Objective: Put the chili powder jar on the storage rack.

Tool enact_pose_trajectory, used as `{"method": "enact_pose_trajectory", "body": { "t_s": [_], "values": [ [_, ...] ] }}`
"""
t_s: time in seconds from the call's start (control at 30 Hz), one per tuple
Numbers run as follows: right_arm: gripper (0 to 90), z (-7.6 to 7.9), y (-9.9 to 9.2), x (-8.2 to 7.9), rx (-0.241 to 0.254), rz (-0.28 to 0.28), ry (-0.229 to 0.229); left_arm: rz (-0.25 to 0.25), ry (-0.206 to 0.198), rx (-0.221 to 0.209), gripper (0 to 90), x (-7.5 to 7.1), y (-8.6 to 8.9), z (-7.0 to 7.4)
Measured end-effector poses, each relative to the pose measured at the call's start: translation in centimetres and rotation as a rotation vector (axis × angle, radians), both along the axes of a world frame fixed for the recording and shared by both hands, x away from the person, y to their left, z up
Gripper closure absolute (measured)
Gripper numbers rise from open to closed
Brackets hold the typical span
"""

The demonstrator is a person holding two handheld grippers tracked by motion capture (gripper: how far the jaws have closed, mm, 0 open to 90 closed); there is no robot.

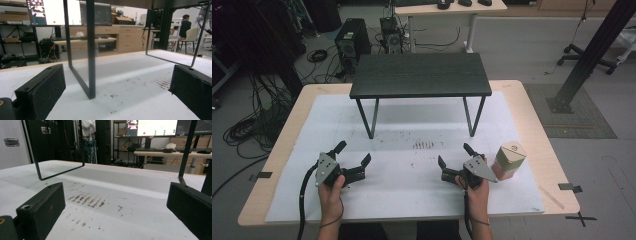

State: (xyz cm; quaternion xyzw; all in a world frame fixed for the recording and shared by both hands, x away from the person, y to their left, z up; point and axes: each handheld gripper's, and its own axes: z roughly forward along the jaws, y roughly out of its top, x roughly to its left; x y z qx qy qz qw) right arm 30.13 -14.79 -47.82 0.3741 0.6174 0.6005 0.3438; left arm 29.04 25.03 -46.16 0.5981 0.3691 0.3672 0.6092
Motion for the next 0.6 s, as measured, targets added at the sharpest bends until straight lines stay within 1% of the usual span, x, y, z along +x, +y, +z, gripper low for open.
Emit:
{"method": "enact_pose_trajectory", "body": {
  "t_s": [0.6],
  "values": [
    [1.5,-0.03,0.02,-0.09,0.001,-0.006,-0.009,0.000,0.000,0.000,0.4,0.00,0.00,0.00]
  ]
}}
